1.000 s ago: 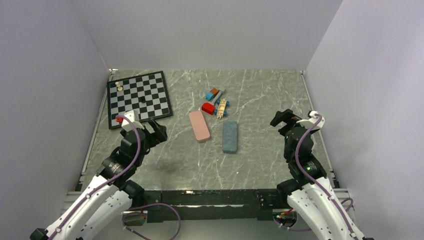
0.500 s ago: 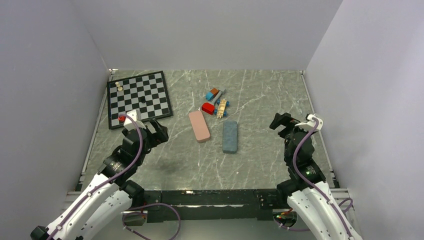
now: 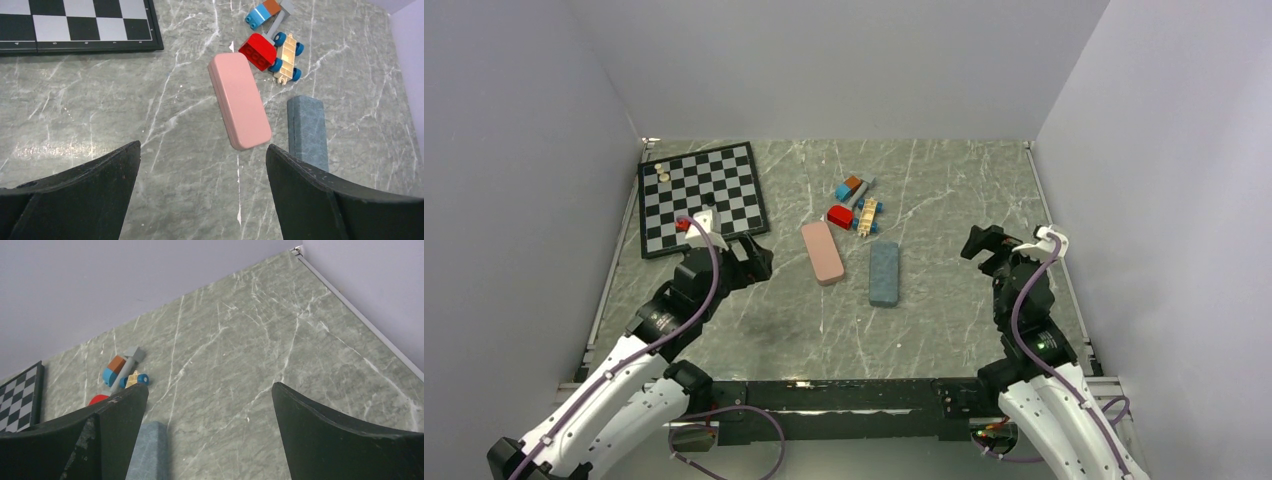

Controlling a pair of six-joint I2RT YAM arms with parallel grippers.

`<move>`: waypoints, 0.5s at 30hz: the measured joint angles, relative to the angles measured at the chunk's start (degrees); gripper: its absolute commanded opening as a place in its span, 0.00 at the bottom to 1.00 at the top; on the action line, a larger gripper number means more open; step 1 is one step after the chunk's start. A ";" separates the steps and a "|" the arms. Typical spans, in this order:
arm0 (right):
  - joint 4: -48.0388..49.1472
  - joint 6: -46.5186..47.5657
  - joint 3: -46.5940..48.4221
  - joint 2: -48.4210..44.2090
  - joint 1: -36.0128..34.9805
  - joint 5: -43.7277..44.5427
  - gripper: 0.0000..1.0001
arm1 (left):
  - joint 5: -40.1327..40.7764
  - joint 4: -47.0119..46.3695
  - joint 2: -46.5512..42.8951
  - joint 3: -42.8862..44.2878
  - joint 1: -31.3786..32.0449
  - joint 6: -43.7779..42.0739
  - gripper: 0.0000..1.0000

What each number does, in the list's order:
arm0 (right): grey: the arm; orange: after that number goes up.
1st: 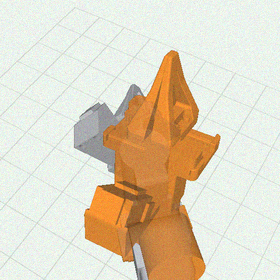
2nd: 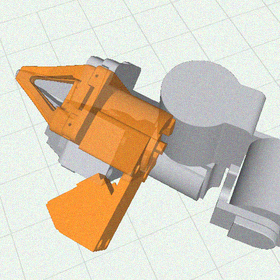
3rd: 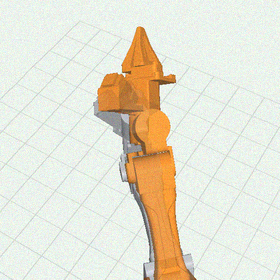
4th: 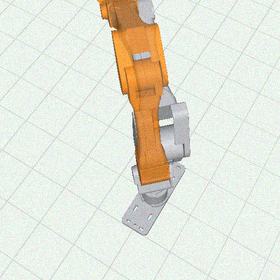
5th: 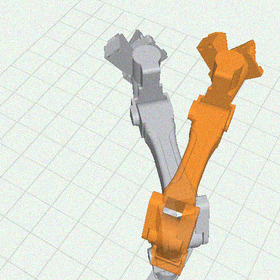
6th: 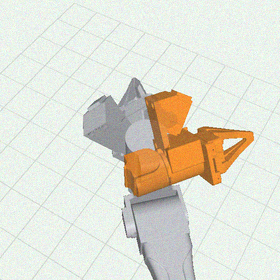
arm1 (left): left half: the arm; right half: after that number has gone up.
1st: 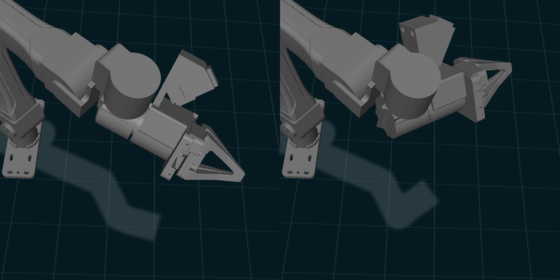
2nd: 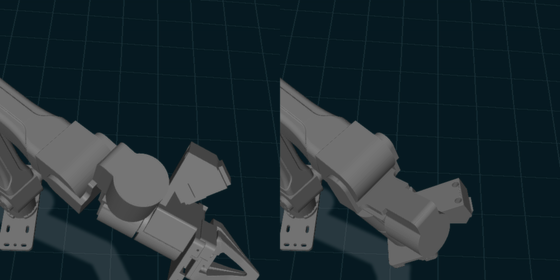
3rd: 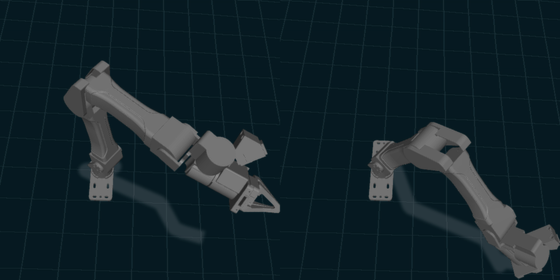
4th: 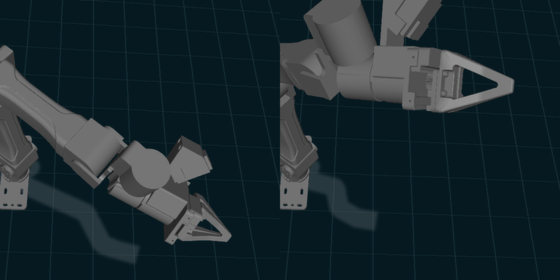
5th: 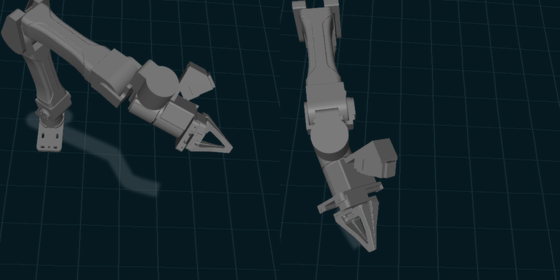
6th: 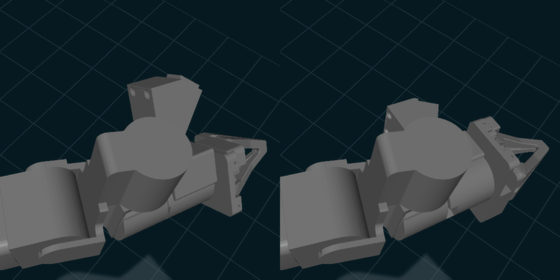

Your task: Organize the sunglasses

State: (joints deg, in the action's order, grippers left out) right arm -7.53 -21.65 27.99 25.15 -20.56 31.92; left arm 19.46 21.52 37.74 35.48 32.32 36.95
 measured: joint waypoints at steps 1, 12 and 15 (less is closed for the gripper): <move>-0.07 0.02 0.31 0.17 0.00 -0.02 1.00 | -0.20 -0.17 -0.13 0.00 0.00 -0.11 0.99; -0.22 -0.48 2.69 1.92 0.00 -0.83 1.00 | -1.29 -1.53 -1.51 0.00 0.00 -0.55 0.99; -0.22 -0.66 2.71 1.95 0.00 -0.90 1.00 | -1.42 -1.55 -1.31 0.00 0.00 -0.72 0.99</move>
State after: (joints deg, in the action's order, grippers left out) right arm -7.75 -22.31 30.70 27.09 -20.56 31.03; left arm 18.04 19.97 36.42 35.48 32.32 36.23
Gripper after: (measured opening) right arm 0.994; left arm 0.993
